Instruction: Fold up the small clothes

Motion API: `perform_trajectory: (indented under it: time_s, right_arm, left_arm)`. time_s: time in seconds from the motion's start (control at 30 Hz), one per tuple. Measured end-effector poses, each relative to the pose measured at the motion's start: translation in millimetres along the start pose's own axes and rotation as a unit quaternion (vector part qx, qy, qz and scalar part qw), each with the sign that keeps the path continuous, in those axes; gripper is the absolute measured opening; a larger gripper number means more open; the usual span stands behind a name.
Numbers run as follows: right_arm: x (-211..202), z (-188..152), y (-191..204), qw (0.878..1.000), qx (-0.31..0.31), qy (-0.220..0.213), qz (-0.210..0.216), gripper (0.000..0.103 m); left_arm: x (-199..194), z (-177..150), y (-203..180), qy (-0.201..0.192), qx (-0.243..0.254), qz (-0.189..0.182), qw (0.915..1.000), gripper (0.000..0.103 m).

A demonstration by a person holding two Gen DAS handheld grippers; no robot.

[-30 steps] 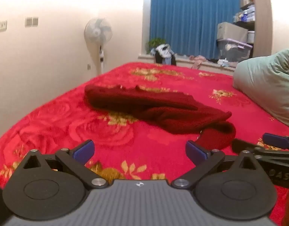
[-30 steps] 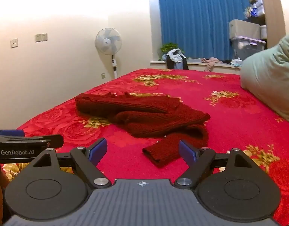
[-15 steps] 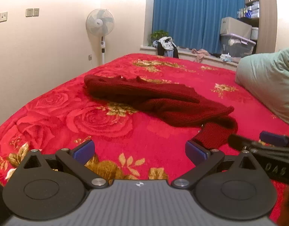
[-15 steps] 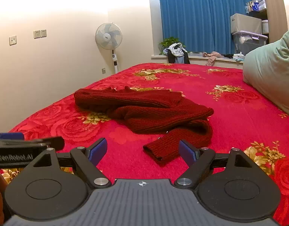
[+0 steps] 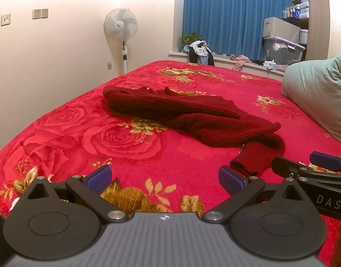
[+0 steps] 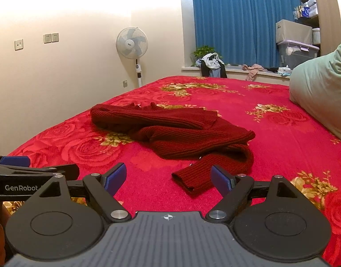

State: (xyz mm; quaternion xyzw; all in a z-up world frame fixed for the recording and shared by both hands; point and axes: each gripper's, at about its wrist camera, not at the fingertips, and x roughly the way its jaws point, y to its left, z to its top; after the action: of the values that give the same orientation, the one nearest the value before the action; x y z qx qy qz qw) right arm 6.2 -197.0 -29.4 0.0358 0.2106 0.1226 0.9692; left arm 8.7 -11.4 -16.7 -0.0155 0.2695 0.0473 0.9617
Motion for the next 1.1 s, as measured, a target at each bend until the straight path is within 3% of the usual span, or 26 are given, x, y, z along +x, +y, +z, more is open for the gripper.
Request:
perform_trajectory:
  time_s: [1.1]
  right_arm:
    - [-1.2, -1.0, 1.3, 1.0, -0.004, -0.001, 0.001, 0.084]
  left_arm:
    - [1.7, -0.3, 1.9, 0.006, 0.0, 0.004, 1.0, 0.102]
